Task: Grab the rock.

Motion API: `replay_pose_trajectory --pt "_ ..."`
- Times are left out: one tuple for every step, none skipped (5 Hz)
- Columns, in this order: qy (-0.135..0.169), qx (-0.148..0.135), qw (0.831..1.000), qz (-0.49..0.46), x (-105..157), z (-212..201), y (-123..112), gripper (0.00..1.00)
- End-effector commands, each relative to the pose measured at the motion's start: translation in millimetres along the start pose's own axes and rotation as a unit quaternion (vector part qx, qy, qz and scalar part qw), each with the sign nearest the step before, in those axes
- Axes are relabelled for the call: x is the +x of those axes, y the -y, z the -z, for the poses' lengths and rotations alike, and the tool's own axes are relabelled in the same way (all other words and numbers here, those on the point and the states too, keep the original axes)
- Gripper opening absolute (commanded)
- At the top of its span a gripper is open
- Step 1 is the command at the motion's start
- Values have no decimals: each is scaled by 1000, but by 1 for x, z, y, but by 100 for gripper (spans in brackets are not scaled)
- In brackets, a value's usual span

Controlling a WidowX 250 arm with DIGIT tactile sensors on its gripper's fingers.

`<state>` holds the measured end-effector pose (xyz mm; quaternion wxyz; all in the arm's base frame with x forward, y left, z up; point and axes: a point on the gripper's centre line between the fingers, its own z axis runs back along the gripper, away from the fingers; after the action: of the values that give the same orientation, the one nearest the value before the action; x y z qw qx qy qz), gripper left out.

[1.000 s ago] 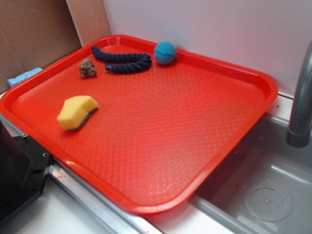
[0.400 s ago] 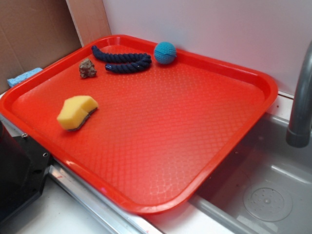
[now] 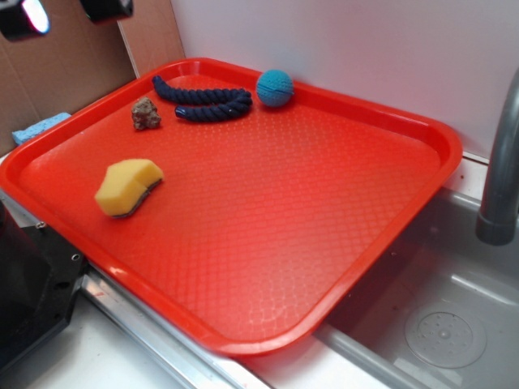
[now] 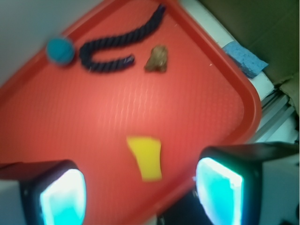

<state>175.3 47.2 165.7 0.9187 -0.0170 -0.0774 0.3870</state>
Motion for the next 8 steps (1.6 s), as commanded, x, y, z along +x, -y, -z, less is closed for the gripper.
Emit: replay_pose_trajectory --pt "97 6 991 -91 32 30 -10 100" --pt "122 18 985 -120 47 51 -13 100" --pt "137 32 980 -144 57 70 -20 100" --pt "147 41 973 -172 66 92 -24 100" --pt "167 53 963 -206 82 115 -31 100" --pt "187 66 955 -221 96 132 -30 100" --pt "188 77 952 -227 108 148 -27 65" --pt "182 73 954 -229 105 153 -26 0"
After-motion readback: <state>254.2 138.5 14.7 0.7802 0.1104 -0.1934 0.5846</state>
